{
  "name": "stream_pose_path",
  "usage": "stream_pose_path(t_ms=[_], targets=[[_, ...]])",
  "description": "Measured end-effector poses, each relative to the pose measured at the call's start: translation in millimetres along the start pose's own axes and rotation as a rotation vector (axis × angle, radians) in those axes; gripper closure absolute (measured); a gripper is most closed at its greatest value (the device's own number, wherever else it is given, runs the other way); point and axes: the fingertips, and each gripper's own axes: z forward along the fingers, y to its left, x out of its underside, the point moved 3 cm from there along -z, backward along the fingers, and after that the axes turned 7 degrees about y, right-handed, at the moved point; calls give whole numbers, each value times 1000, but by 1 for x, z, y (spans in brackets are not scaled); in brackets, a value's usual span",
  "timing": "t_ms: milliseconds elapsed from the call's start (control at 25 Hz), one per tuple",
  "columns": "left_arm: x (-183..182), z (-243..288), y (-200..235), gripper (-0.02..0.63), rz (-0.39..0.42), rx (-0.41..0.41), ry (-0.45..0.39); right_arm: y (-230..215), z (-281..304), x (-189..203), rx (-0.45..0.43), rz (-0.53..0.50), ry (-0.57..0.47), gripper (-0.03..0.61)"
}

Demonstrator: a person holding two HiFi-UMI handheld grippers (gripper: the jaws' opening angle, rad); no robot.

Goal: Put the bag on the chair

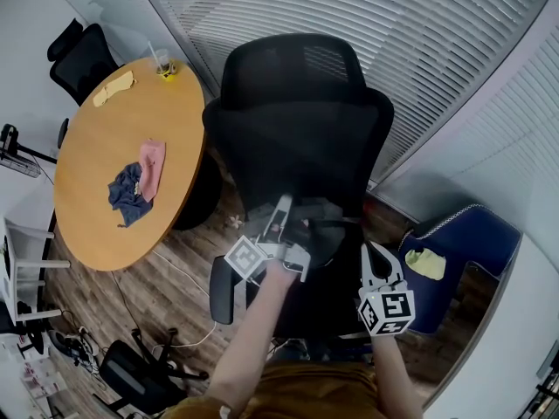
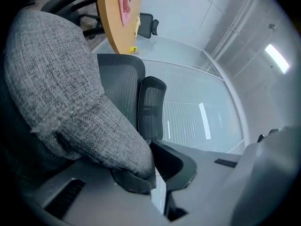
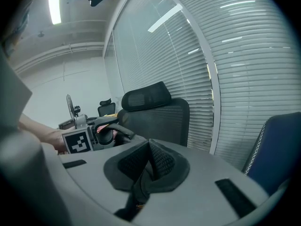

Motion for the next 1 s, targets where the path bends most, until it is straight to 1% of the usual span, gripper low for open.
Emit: stream_pose_path(t_ms=[160, 280, 400, 520, 760, 1000], targets=[[0, 1, 3, 590, 22, -43, 22, -2, -1, -1, 2, 1, -1, 566], [1, 2, 2, 583, 27, -58, 33, 0, -2, -3, 0, 0, -6, 566], [2, 2, 0, 538, 25, -63, 39, 1, -3, -4, -2, 0, -9, 567], [3, 1, 0, 512, 18, -71, 39, 1, -4, -6, -1, 0, -11, 567], [8, -10, 4, 509, 4, -97, 37, 4, -9, -6, -2, 2, -16, 566], [11, -22, -7, 524, 63, -105, 59, 15, -15, -9, -14, -9, -32, 566]])
